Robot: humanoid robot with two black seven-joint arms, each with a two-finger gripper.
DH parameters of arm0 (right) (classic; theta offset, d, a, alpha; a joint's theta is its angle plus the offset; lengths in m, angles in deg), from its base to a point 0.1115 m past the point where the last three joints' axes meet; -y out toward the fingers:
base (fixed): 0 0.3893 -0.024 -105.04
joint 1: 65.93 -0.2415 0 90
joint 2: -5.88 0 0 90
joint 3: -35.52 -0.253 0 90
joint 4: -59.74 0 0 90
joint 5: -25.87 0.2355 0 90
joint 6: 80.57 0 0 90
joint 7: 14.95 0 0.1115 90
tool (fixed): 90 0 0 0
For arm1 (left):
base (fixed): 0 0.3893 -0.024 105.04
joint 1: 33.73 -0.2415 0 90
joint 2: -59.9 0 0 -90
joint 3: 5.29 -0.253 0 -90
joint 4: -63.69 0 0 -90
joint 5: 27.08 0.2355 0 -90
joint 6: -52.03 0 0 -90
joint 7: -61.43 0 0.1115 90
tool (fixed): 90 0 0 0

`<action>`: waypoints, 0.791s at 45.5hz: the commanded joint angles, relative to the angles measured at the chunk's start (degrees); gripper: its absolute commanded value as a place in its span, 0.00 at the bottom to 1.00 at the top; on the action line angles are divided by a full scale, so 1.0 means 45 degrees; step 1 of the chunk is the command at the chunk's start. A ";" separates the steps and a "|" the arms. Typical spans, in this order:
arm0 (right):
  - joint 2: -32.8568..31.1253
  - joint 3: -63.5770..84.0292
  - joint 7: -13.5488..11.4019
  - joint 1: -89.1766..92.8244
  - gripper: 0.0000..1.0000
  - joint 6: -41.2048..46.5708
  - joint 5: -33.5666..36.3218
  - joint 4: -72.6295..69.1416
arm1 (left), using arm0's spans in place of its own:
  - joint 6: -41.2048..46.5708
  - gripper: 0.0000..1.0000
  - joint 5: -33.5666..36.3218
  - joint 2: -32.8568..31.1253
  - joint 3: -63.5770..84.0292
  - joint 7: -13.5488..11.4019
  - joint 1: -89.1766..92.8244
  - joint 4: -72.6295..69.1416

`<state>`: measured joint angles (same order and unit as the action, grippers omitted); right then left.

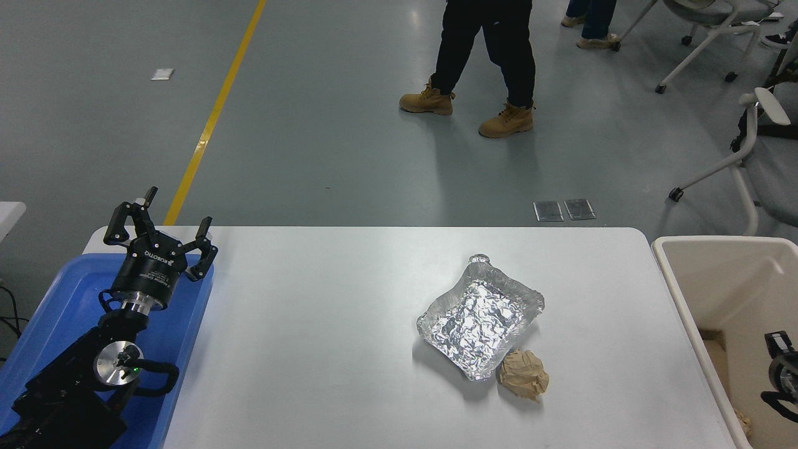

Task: Pick up foil plate and place in dustbin

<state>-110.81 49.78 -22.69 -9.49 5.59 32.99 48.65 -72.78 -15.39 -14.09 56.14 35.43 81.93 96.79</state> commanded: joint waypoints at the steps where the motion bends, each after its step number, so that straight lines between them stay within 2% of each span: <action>1: 0.0031 -0.0004 0.0000 0.0114 0.00 -0.0004 0.0001 0.0004 | 0.0001 0.98 0.0019 -0.0003 -0.0019 -0.0005 0.0000 -0.0011; 36: 0.0012 -0.0023 0.0000 0.0309 0.00 -0.0024 0.0001 0.0004 | 0.0001 0.98 -0.0001 -0.0003 -0.0020 0.0015 0.0000 0.0008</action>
<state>-110.73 49.77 -22.68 -8.83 5.53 32.99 48.67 -72.78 -15.39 -14.09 56.05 35.42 81.93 96.79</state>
